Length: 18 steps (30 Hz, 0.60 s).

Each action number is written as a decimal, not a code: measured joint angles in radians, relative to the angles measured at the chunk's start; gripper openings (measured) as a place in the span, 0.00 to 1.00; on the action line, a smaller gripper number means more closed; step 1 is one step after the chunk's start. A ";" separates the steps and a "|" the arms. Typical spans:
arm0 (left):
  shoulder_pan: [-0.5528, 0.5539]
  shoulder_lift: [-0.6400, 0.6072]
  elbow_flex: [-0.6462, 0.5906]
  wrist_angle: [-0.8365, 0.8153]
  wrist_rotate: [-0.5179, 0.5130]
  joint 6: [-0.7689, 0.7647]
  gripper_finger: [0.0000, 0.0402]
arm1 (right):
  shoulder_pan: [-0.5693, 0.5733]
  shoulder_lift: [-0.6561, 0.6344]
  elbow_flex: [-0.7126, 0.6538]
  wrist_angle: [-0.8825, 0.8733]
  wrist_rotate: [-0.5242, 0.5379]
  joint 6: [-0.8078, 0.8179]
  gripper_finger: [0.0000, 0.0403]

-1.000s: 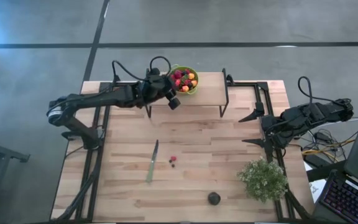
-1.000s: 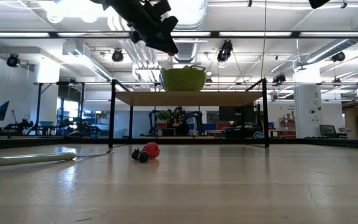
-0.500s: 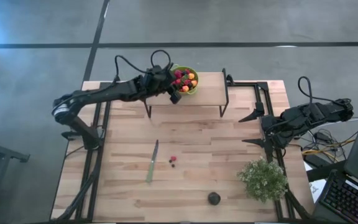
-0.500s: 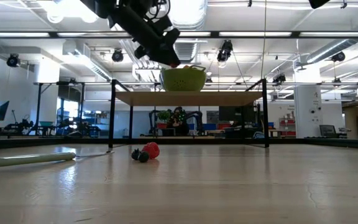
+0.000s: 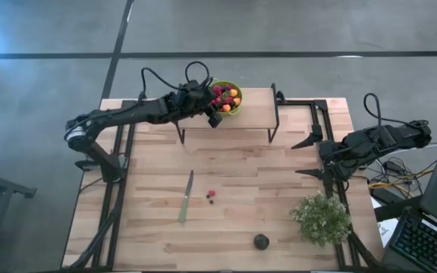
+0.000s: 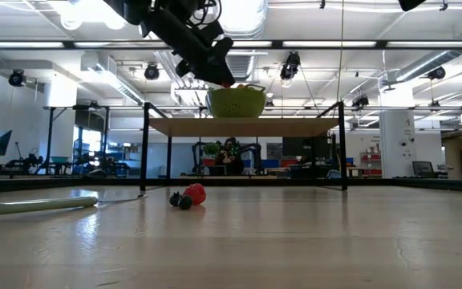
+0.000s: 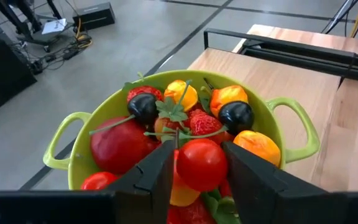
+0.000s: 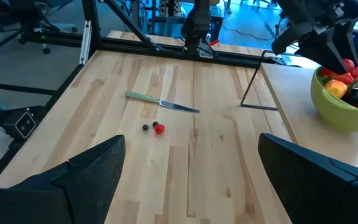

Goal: Pick & Place Fruit
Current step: Put the red cherry into the green colander on the shelf, then put the raspberry into the green colander on the shelf

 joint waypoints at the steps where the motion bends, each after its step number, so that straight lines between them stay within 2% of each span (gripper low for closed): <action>1: 0.000 0.000 0.000 0.000 0.000 0.000 0.38 | 0.000 0.000 0.000 0.000 0.000 0.000 0.90; 8: -0.001 -0.003 0.000 -0.001 0.003 -0.004 0.51 | 0.000 -0.001 0.000 0.000 0.000 0.000 0.90; 18: -0.003 -0.011 0.016 0.000 0.056 -0.003 0.52 | 0.000 -0.001 0.000 0.000 0.000 0.000 0.90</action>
